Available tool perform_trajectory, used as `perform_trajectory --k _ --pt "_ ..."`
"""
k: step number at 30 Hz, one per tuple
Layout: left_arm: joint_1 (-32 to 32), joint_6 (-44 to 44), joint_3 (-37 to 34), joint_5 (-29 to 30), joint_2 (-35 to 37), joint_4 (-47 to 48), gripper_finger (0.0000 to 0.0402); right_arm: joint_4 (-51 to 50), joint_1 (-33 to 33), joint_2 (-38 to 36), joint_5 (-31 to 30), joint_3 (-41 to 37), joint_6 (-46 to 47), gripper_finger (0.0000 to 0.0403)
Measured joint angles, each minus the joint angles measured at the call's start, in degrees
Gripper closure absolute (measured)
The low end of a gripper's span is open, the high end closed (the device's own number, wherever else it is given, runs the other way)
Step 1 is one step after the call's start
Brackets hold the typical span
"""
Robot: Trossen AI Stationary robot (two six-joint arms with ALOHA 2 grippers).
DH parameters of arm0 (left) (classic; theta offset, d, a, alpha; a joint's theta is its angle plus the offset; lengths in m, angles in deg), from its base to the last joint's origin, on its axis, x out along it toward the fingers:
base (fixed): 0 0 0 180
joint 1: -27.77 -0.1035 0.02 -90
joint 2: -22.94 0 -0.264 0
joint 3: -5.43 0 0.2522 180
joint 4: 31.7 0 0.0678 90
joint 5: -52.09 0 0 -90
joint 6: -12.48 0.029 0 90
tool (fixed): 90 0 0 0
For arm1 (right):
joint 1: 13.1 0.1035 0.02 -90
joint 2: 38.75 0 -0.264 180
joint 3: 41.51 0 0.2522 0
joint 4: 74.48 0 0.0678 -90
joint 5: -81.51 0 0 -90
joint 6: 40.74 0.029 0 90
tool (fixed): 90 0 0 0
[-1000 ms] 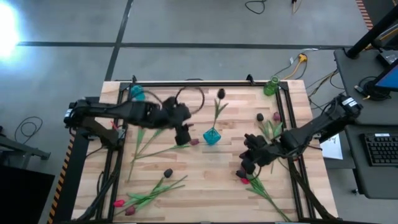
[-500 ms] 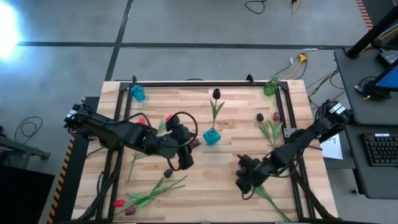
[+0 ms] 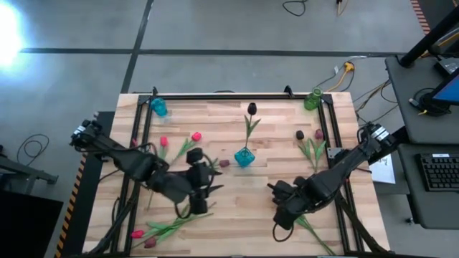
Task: Sort flowers into vase by color
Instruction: Put the black flower into the right blue vase
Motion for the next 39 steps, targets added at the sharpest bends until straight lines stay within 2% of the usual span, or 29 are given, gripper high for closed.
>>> perform_trajectory --k 3,8,11,14,19,25,33,39 --pt "2.58 -0.49 -0.77 2.18 1.64 1.67 0.0249 0.26 -0.22 2.75 -0.24 1.28 -2.43 0.0266" --pt "6.03 -1.29 -4.01 3.47 5.4 1.46 0.0249 -0.22 -0.69 7.94 0.36 0.98 0.35 0.0266" --pt "7.63 -4.07 -7.36 3.46 7.72 1.48 0.0249 -3.44 -2.06 10.25 1.3 0.9 4.38 0.0266" --pt "10.2 -8.35 -11.32 3.6 10.73 1.26 0.0249 -3.19 -3.13 11.97 3.9 0.86 3.95 0.0266" --pt "14.66 -12.85 -18.92 4.28 15.95 -3.51 0.0249 -3.36 -5.24 15.14 10.4 -0.49 1.85 0.0266" --pt "17.12 -15.34 -27.27 5.8 22.31 -9.79 0.0249 -2.87 -8.8 17.47 12.36 -1.35 -0.84 0.0271" --pt "17.33 -20.6 -34.7 7.37 26.36 -14.31 0.0249 -2.0 -13.35 17.41 15.25 -4.66 -3.95 0.0327" --pt "17.33 -20.12 -35.85 7.46 26.64 -14.97 0.0249 -2.14 -14.98 16.91 16.3 -2.96 -5.94 0.0385"
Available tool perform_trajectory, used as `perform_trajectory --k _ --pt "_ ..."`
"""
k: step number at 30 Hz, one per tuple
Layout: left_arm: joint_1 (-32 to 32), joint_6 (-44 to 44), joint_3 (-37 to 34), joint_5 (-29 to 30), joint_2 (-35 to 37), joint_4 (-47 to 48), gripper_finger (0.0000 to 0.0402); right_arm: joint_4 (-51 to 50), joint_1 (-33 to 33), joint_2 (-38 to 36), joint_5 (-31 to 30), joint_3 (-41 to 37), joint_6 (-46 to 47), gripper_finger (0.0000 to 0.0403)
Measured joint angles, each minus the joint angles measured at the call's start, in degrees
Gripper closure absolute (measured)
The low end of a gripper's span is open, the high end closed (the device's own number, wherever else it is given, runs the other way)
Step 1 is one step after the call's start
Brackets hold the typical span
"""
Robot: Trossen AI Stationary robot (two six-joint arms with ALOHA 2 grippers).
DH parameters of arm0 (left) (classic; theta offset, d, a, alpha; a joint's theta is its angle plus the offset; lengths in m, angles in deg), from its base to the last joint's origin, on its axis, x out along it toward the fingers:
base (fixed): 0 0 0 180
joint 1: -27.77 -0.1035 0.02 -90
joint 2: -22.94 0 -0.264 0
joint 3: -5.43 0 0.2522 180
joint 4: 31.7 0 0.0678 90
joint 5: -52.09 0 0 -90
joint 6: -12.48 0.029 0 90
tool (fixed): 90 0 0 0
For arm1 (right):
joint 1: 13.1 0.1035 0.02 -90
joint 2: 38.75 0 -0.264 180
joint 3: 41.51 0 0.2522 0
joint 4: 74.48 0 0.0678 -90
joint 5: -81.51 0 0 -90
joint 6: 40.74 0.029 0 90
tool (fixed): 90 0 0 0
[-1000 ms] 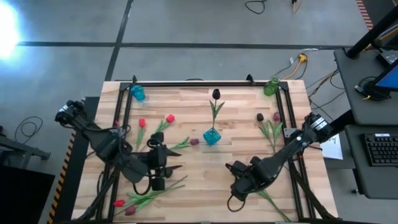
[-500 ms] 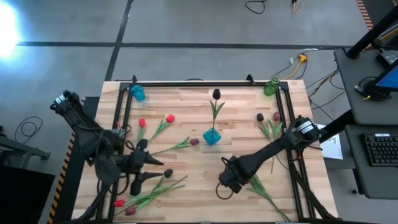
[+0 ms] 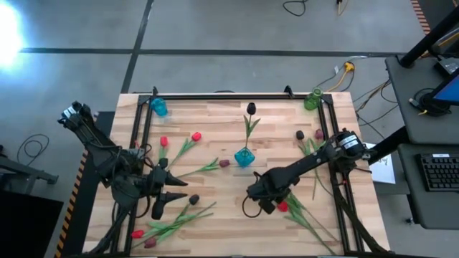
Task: Sort flowers into vase by color
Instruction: Put the black flower into the right blue vase
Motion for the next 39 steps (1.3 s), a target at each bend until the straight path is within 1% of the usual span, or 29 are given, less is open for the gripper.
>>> perform_trajectory --k 7,9,12,14,17,19,22,24,27,29,30,33,34,39 --pt "-0.02 4.4 0.8 0.57 2.21 0.25 0.0249 -0.06 0.08 -3.86 -2.05 6.8 0.25 0.0389" --pt "0.0 4.52 1.69 0.56 3.34 1.42 0.0249 0.3 0.05 -4.95 -3.35 8.16 0.03 0.0389" --pt "0.76 3.04 3.59 -1.32 5.19 6.68 0.0249 2.69 0.05 -6.51 -7.44 8.42 -0.11 0.0389" --pt "1.83 0.58 5.39 -3.24 6.42 12.89 0.0249 6.61 -0.36 -6.72 -8.8 8.2 0.42 0.0389" --pt "3.89 -3.34 8.34 -3.61 7.65 22.32 0.0249 13.02 -1.08 -7.0 -10.01 8.36 1.77 0.039" --pt "5.07 -4.59 9.8 -3.62 8.34 26.4 0.0249 15.23 -0.8 -7.9 -14.4 9.71 2.3 0.039" --pt "5.27 -4.48 11.2 -3.48 9.37 27.97 0.0249 16.53 0.8 -11.2 -21.96 12.95 1.39 0.039" --pt "5.25 -3.32 11.6 -2.03 9.88 27.84 0.0249 16.64 2.17 -14.05 -28.19 15.37 -1.78 0.039" --pt "5.22 -1.48 11.71 3.95 10.24 26.89 0.0249 16.83 4.35 -18.88 -43.05 18.01 -8.86 0.039" --pt "5.21 -0.96 11.45 7.91 10.32 25.98 0.0249 16.94 5.66 -21.83 -54.13 18.75 -13.58 0.039" --pt "5.16 -0.91 11.37 9.35 10.31 25.66 0.0249 17.36 6.22 -23.22 -58.7 18.86 -15.67 0.039" --pt "5.11 -0.17 11.28 10.36 10.23 22.49 0.0249 19.9 7.27 -26.44 -68.7 18.56 -21.98 0.039" --pt "5.11 0.5 11.36 10.36 10.23 21.31 0.0249 20.83 7.37 -27.22 -70.53 18.41 -23.68 0.039" --pt "5.04 4.87 12.59 10.54 10.17 17.76 0.0249 25.62 7.07 -28.79 -71.37 18.65 -33.01 0.039"
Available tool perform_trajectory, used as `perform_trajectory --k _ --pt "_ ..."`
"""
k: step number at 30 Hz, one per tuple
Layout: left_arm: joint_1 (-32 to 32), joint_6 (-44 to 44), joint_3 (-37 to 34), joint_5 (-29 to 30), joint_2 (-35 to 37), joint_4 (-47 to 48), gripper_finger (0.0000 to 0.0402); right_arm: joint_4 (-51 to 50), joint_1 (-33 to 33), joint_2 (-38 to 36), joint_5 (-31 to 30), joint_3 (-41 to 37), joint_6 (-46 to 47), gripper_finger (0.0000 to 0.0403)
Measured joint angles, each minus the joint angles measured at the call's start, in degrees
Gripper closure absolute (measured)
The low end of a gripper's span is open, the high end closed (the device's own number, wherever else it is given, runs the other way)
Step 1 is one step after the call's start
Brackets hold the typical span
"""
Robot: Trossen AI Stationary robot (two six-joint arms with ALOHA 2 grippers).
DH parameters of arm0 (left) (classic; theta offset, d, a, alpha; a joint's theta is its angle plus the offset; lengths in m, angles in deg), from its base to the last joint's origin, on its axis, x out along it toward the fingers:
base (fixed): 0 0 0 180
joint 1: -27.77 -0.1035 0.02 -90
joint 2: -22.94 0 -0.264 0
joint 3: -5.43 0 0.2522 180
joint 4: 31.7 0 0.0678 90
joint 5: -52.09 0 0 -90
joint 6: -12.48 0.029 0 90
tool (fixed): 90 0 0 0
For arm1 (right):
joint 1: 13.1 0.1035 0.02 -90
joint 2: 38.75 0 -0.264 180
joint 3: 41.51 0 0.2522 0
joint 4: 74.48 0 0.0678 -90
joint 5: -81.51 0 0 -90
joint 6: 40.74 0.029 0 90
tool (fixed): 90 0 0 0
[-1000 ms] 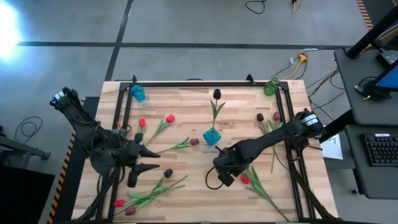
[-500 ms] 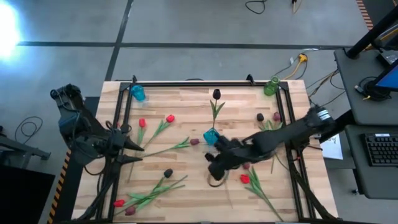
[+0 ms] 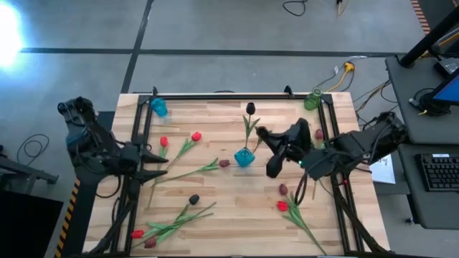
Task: Sort flowers into vase by color
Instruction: Put the black flower into the right blue vase
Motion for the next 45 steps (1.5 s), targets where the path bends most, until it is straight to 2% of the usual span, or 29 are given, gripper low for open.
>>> perform_trajectory --k 4,8,16,24,28,32,36,40,45 --pt "-0.71 2.47 1.55 2.46 0.1 -0.23 0.0249 6.38 -0.46 -0.67 -3.01 1.47 -12.17 0.039" --pt "-1.57 3.84 3.09 3.01 0.16 -0.34 0.0249 6.22 -2.14 -0.26 -3.14 1.46 -14.02 0.039" --pt "-1.76 4.22 3.05 3.01 -0.22 -0.66 0.0249 5.66 -5.48 3.88 -0.81 -2.31 -10.58 0.039" --pt "-1.76 3.3 2.29 2.88 -0.24 -0.96 0.0249 5.45 -6.69 6.07 -0.02 -2.56 -8.27 0.039" --pt "-1.73 3.87 2.78 2.87 -0.63 -1.21 0.0249 1.25 -7.79 7.6 1.62 -2.79 -0.87 0.0383" --pt "-1.73 5.36 3.5 2.57 -1.2 -1.34 0.0249 -6.45 -9.32 9.54 3.92 -2.79 8.61 0.0346" --pt "-1.67 6.9 4.74 1.34 -1.38 -0.88 0.0249 -9.84 -10.84 10.61 9.29 -2.92 15.97 0.0294" --pt "-1.67 7.89 6.45 0.7 -1.49 0.51 0.0249 -7.94 -11.26 8.53 12.83 -2.88 19.0 0.024" --pt "-1.64 9.61 7.76 0.05 -1.58 1.14 0.0249 -9.33 -11.21 4.06 13.56 -2.88 20.43 0.018"
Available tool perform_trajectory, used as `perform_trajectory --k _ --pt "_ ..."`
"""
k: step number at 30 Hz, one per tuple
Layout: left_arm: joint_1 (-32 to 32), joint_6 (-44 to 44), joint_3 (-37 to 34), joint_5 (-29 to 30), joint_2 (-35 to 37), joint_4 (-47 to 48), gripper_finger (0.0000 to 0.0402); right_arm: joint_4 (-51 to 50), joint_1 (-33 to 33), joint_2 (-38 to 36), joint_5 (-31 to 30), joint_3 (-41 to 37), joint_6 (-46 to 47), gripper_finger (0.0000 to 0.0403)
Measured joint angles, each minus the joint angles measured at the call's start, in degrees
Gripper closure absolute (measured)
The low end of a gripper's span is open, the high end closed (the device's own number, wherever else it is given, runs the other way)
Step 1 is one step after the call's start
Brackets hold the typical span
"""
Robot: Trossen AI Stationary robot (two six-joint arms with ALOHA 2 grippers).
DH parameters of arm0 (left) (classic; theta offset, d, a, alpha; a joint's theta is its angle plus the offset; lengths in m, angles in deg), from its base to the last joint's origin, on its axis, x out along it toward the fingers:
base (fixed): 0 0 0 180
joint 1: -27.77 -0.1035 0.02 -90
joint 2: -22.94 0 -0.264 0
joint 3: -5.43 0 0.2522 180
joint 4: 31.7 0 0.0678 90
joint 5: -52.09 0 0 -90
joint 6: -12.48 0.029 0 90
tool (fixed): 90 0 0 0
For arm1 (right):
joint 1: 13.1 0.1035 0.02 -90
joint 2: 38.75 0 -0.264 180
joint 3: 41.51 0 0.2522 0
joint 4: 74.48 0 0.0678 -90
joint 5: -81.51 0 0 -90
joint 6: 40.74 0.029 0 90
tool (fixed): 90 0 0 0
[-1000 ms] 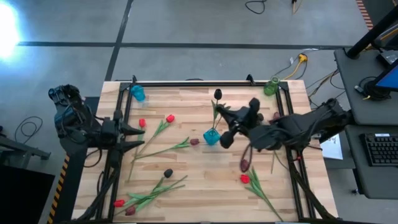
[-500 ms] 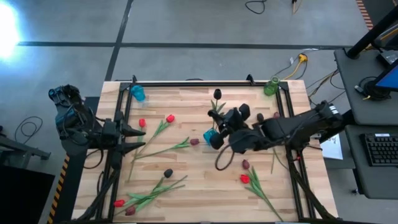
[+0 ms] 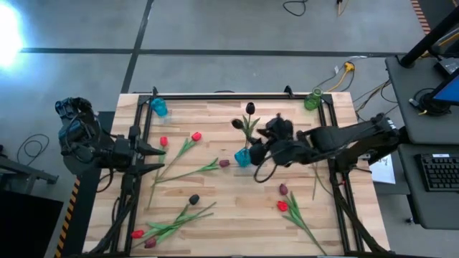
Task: Sort flowers into vase by color
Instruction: Put the black flower into the right blue vase
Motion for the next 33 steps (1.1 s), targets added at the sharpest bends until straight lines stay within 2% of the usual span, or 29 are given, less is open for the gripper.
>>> perform_trajectory --k 5,9,13,17,23,28,33 --pt "0.1 -0.21 0.48 -1.41 -0.02 1.37 0.0249 -9.19 0.11 -5.15 1.94 0.11 3.65 0.0145" --pt "0.13 -1.29 0.05 -2.35 -0.02 1.92 0.0249 -26.59 0.11 -6.63 2.87 0.11 17.98 0.0136" --pt "0.13 -1.59 -0.18 -4.17 -0.1 2.05 0.0249 -42.0 0.07 -5.44 8.51 -0.98 30.85 0.0136" --pt "0.13 -1.57 -0.01 -4.4 -0.1 2.73 0.0249 -39.03 -0.46 -3.64 15.65 -6.15 32.46 0.0137" --pt "0.13 -0.07 0.86 -4.97 -0.14 2.62 0.0249 -38.18 -4.69 -1.27 26.88 -16.31 36.44 0.015" --pt "0.13 -0.85 0.16 -5.29 -0.59 2.88 0.0249 -32.26 -12.8 -1.55 36.39 -26.15 25.25 0.0164" --pt "0.13 -4.06 -0.2 -3.44 -2.14 2.2 0.0249 -22.84 -23.84 -1.64 38.36 -34.44 12.46 0.0175"
